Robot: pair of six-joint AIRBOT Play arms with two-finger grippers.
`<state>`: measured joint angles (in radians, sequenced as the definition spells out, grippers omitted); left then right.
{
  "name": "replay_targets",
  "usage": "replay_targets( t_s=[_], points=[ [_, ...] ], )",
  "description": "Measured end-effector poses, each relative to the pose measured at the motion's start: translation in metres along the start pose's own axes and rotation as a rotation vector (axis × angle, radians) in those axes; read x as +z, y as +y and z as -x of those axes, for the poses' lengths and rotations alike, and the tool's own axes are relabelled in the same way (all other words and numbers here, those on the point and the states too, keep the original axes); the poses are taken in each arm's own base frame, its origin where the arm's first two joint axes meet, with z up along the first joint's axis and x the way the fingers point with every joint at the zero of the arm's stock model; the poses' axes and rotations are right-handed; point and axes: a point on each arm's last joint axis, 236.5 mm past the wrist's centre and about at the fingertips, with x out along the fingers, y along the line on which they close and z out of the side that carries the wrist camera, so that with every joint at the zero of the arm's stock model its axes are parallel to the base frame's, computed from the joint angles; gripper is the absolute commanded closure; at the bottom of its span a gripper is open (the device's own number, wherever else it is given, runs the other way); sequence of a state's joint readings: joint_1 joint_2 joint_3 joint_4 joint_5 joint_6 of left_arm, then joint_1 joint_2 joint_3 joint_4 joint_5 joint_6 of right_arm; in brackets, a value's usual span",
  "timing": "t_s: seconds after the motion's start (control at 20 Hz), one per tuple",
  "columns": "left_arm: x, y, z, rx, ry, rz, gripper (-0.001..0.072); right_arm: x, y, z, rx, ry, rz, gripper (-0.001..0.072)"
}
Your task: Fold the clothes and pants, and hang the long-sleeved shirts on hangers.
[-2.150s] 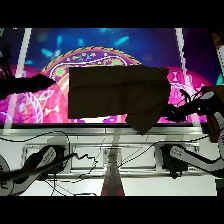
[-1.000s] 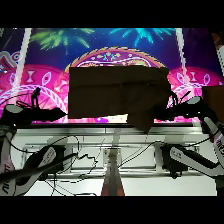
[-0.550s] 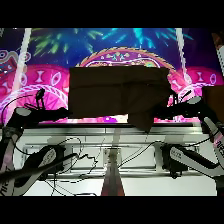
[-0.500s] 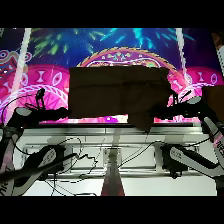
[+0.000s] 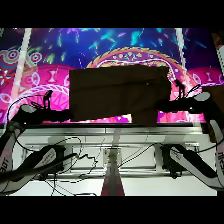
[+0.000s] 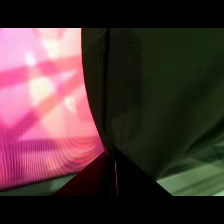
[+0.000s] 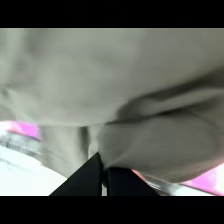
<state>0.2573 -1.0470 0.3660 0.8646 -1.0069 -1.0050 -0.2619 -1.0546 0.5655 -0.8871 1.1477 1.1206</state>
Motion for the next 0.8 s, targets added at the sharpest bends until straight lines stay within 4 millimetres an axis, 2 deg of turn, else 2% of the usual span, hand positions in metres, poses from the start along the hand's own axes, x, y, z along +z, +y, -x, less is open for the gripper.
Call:
replay_targets(
  t_s=[0.15, 0.35, 0.45, 0.55, 0.65, 0.8],
  points=[
    [0.03, -0.033, 0.02, -0.095, -0.052, -0.018, 0.0696, 0.03, 0.022, 0.028, 0.014, -0.121, 0.034, 0.0702],
    [0.115, -0.08, 0.061, -0.237, -0.328, 0.033, 0.0697, 0.087, 0.05, 0.062, 0.06, -0.355, 0.03, 0.0703],
    [0.157, -0.085, 0.076, -0.256, -0.488, 0.101, 0.0696, 0.119, 0.06, 0.072, 0.063, -0.48, 0.021, 0.0703],
    [0.188, -0.086, 0.08, -0.264, -0.602, 0.184, 0.0696, 0.151, 0.07, 0.075, 0.053, -0.587, 0.02, 0.0703],
    [0.213, -0.082, 0.075, -0.257, -0.679, 0.277, 0.0696, 0.185, 0.074, 0.073, 0.037, -0.68, -0.003, 0.0703],
    [0.246, -0.079, 0.062, -0.238, -0.727, 0.361, 0.0695, 0.235, 0.068, 0.064, 0.021, -0.769, -0.078, 0.0702]
  ],
)
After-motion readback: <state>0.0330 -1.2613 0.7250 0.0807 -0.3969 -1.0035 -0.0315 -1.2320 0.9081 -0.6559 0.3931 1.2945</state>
